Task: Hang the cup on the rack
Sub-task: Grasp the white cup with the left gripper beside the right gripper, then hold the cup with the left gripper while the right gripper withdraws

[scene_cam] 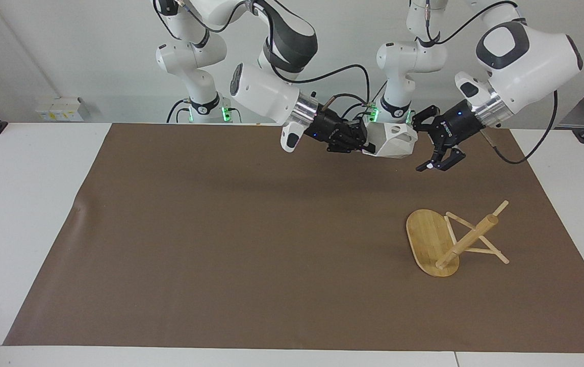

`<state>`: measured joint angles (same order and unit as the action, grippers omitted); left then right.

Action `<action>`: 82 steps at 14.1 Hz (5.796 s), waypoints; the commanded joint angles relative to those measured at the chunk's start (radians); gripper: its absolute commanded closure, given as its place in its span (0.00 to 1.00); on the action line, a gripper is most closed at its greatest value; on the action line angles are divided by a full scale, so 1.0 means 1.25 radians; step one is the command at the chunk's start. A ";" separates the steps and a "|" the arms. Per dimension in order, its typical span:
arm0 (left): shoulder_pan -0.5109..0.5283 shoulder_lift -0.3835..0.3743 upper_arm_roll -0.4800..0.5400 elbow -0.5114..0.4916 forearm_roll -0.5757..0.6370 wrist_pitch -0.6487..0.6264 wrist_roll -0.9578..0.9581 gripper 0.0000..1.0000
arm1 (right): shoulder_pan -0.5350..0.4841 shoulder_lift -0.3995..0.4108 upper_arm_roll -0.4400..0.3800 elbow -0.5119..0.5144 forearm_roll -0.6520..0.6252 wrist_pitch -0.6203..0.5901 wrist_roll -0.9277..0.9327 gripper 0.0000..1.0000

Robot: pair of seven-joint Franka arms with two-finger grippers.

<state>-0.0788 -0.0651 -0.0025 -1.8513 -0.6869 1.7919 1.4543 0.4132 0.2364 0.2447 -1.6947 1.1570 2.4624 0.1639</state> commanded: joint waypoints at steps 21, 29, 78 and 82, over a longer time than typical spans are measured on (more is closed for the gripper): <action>-0.025 -0.033 -0.010 -0.043 -0.053 0.006 -0.096 0.00 | 0.011 -0.001 0.007 -0.004 0.000 0.102 0.011 1.00; -0.038 -0.028 -0.012 -0.042 -0.060 0.081 -0.026 0.00 | 0.011 -0.001 0.007 -0.004 -0.002 0.102 0.010 1.00; -0.051 -0.044 -0.013 -0.086 -0.109 0.147 0.024 1.00 | 0.011 0.000 0.007 -0.004 -0.006 0.102 0.010 0.90; -0.050 -0.042 -0.013 -0.086 -0.109 0.148 0.024 1.00 | 0.011 -0.001 0.007 -0.004 -0.006 0.103 0.009 0.00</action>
<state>-0.1275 -0.0920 -0.0283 -1.9318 -0.8060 1.9738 1.4923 0.4288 0.2363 0.2484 -1.7006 1.1563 2.5876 0.1654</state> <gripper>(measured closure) 0.260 0.736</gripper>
